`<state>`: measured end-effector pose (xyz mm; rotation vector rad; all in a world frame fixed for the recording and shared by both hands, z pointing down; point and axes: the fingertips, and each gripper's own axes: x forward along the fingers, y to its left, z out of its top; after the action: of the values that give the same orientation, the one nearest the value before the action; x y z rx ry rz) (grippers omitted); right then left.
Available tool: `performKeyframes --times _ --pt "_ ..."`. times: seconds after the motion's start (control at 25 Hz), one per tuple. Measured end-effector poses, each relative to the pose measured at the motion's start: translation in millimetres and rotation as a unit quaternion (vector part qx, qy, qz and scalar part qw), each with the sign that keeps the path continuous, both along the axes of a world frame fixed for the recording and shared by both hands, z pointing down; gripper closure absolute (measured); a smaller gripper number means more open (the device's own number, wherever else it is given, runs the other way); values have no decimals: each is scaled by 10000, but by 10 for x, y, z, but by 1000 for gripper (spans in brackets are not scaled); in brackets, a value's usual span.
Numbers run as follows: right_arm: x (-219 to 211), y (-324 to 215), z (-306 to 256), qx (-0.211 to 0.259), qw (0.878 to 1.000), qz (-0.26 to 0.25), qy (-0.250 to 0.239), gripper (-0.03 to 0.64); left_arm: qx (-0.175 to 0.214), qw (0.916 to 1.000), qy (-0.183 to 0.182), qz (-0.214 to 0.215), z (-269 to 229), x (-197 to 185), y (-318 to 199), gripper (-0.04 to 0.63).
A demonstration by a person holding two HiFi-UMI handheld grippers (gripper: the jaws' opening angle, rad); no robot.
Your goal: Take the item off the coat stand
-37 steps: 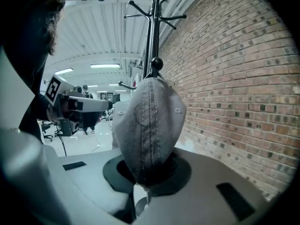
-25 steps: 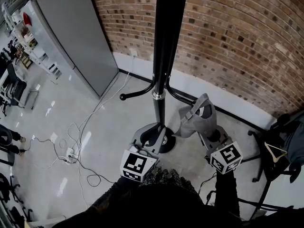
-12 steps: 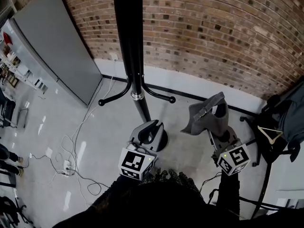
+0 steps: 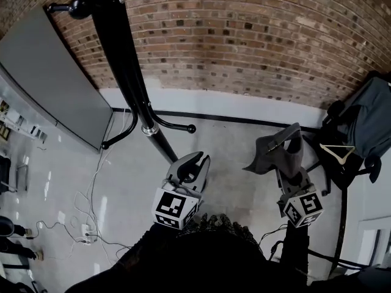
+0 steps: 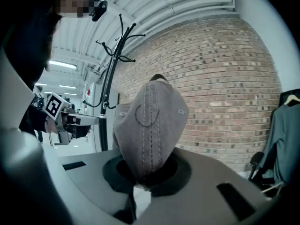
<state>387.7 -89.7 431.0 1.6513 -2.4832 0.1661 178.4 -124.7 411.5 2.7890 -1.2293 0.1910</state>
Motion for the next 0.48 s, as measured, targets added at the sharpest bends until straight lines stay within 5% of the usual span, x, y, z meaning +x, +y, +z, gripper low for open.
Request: performKeyframes --times 0.48 --pt "508 287 19 81 9972 718 -171 592 31 9982 -119 584 46 469 -3 532"
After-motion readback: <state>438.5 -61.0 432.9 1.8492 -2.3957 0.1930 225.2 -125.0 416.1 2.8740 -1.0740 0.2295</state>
